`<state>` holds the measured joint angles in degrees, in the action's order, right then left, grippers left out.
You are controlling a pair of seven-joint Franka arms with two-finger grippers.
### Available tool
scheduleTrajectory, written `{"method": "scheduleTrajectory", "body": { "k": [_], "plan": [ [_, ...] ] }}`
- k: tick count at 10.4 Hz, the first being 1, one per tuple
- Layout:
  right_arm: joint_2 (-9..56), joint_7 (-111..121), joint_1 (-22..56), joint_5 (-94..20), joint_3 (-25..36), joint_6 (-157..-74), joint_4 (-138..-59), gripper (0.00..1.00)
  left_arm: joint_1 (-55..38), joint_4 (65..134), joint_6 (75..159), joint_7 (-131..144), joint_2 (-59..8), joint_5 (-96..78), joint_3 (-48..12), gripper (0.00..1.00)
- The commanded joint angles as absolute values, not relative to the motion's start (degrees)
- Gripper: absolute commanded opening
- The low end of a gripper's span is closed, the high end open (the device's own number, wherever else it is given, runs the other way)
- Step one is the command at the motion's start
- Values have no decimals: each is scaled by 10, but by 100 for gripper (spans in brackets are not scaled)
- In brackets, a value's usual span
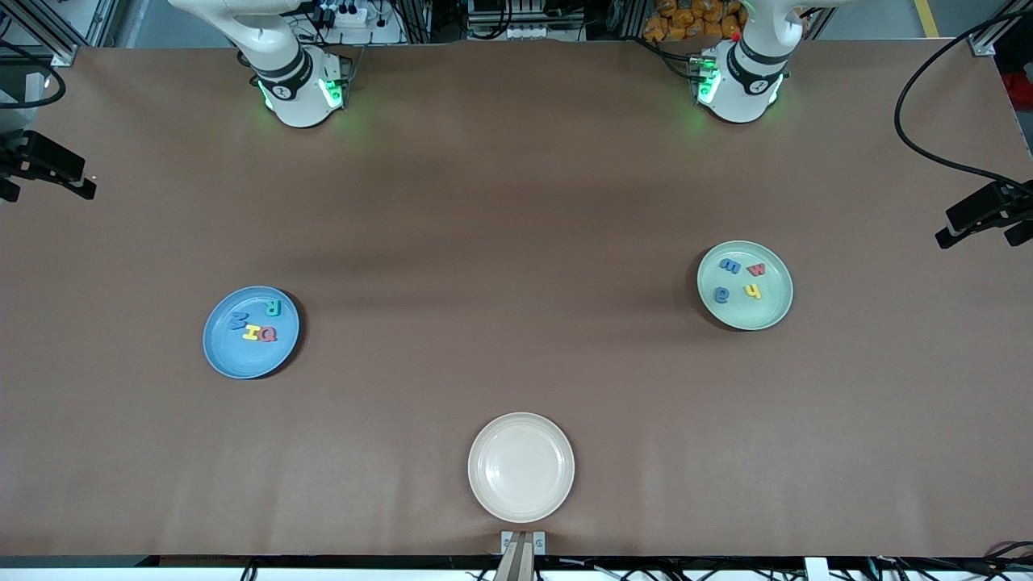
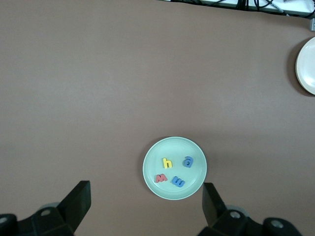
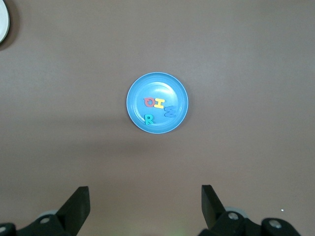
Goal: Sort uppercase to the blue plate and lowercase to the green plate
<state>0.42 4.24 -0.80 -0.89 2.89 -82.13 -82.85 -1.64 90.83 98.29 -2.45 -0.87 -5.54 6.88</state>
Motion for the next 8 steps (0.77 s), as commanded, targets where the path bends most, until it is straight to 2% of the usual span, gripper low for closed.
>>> {"method": "scheduleTrajectory", "body": {
  "k": [1,8],
  "plan": [
    [5,44,-4,1,33,-811,-817,100,-13,914,976,-40,3,-43,68,100],
    [5,46,-5,21,34,-812,-817,100,-13,916,963,-45,13,-44,68,100]
  ]
}}
